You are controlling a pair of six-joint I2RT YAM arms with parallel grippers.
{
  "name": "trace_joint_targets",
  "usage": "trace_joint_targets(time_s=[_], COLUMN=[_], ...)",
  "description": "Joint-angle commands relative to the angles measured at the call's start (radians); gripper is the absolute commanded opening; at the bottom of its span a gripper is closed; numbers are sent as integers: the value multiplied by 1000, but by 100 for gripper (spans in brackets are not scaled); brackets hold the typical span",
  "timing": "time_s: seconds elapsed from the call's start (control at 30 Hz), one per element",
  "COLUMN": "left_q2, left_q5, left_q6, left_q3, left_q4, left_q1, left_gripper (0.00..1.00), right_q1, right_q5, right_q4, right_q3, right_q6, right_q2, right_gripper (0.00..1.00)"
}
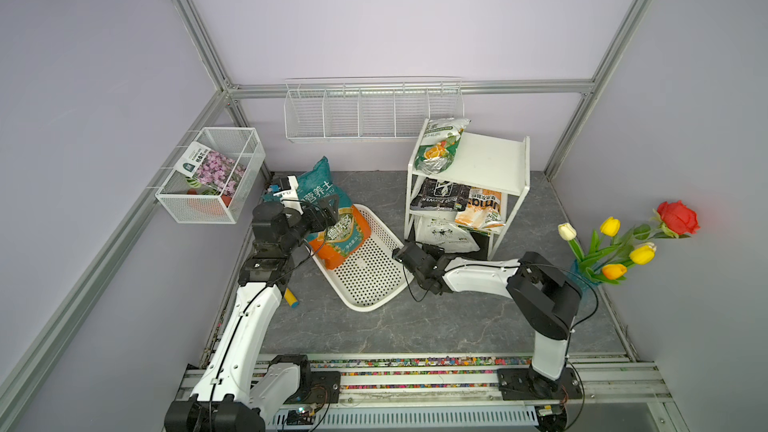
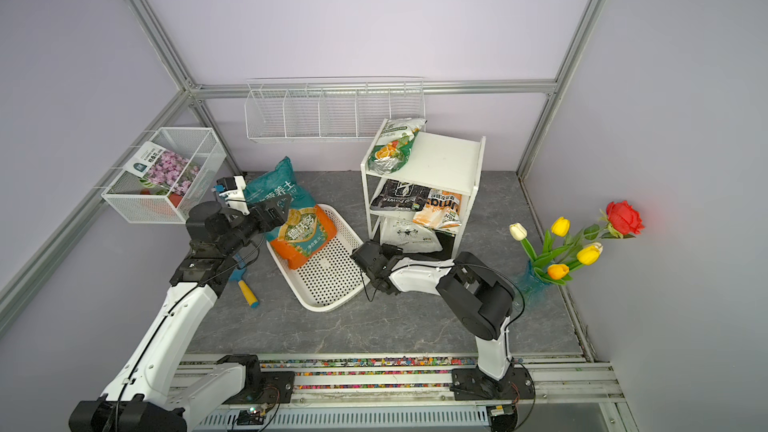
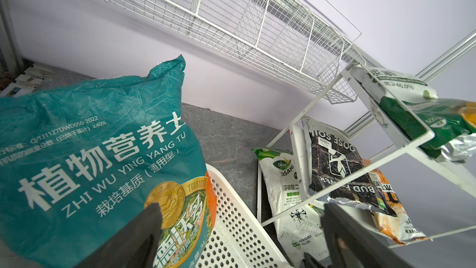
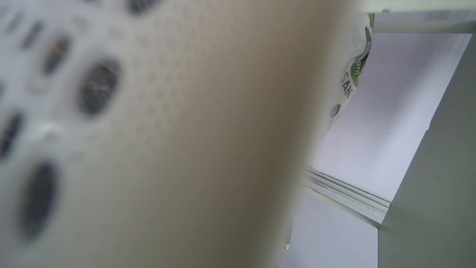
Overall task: Take down the fertilizer bag from the shelf
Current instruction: Pick up the fertilizer bag from the shelf.
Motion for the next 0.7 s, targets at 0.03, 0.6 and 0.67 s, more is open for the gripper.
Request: trace_joint_targets(time_s=[0.03, 0.6, 0.67], left_q2=[-10, -31, -34], left_q5=[-11, -7, -1], left_q6=[20, 28, 28], left_q3=[13, -23, -29], left_q4=[3, 13, 20], left_q1=[-5, -5, -5], left_gripper=[100, 100, 100], right_q1=[21, 105, 104], right_q5=[-7, -134, -122], right_q4=[-154, -317, -305], right_q3=[-6, 174, 194], right_q6=[92, 296, 295], right_q2=[-86, -215, -230], right_gripper=[0, 0, 0])
